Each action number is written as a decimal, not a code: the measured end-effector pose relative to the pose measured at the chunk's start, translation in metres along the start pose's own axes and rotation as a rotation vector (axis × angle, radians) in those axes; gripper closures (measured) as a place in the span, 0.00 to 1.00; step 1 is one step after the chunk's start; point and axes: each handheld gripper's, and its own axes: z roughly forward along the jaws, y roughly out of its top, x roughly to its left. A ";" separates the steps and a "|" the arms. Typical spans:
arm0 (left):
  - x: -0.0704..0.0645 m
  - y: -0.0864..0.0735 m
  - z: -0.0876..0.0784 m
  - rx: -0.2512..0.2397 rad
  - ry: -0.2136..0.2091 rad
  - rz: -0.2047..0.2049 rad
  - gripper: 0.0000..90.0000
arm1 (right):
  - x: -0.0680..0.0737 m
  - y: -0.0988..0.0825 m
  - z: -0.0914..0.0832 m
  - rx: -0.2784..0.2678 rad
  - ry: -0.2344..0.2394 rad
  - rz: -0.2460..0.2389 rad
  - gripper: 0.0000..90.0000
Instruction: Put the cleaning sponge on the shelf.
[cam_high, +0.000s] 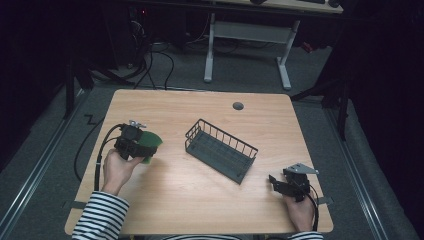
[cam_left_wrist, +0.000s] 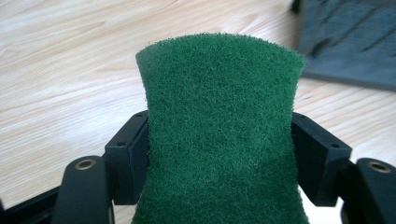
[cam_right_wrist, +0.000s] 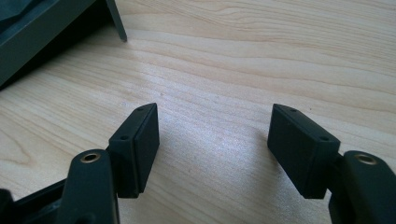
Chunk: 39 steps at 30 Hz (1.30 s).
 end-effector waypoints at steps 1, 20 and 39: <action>-0.002 0.001 -0.002 -0.003 -0.002 0.005 0.34 | 0.000 0.000 0.000 0.000 0.000 0.000 0.38; -0.038 0.038 -0.021 -0.039 -0.040 0.106 0.34 | 0.000 0.000 0.000 0.000 0.001 -0.001 0.38; -0.088 0.085 -0.014 -0.045 -0.113 0.202 0.34 | 0.000 0.000 0.000 0.000 0.001 -0.002 0.37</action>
